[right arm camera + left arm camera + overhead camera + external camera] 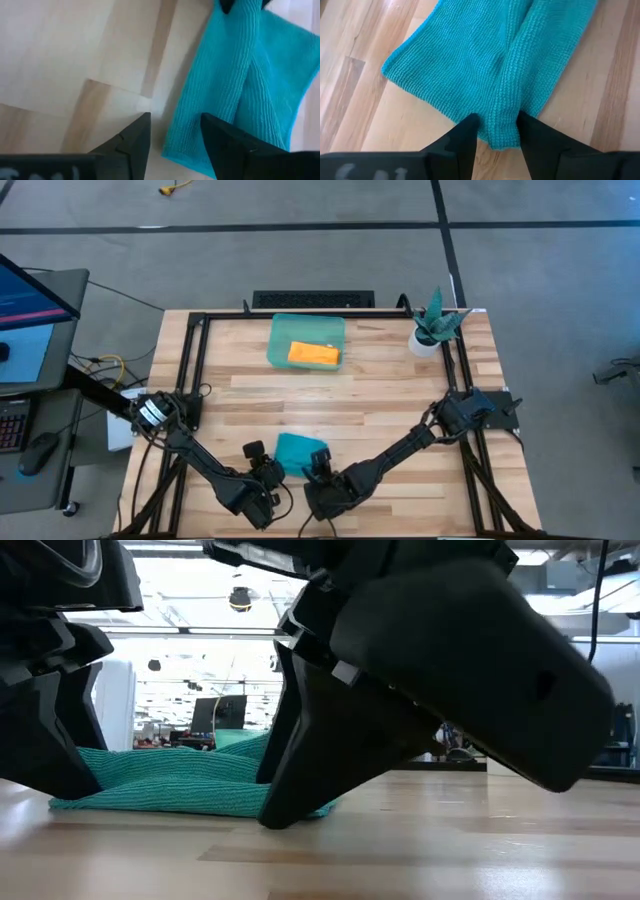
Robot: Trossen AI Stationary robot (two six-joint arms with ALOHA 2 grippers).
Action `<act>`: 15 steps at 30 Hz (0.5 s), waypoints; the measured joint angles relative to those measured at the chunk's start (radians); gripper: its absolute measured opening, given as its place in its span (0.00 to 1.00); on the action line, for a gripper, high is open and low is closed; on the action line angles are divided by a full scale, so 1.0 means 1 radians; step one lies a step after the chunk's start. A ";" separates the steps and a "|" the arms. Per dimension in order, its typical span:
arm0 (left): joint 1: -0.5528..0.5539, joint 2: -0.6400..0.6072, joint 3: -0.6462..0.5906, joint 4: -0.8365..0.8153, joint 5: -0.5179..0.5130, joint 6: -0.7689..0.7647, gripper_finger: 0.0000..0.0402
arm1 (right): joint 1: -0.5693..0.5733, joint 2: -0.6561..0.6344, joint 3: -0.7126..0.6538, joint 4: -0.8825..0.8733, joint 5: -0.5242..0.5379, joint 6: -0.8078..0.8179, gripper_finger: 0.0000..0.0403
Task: Roll microfiber towels into tight, uniform cylinder then place into a basket
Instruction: Roll the blue microfiber towel
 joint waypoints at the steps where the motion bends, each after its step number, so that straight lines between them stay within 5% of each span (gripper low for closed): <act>1: 0.000 0.000 0.000 0.000 0.000 0.000 0.33 | -0.001 0.001 0.010 -0.018 0.001 0.000 0.49; 10: 0.000 0.000 0.000 0.000 -0.001 0.001 0.32 | -0.013 0.007 0.063 -0.190 0.102 0.122 0.47; 15: 0.000 0.000 0.000 0.000 -0.003 0.002 0.32 | -0.032 0.017 0.050 -0.165 0.068 0.160 0.46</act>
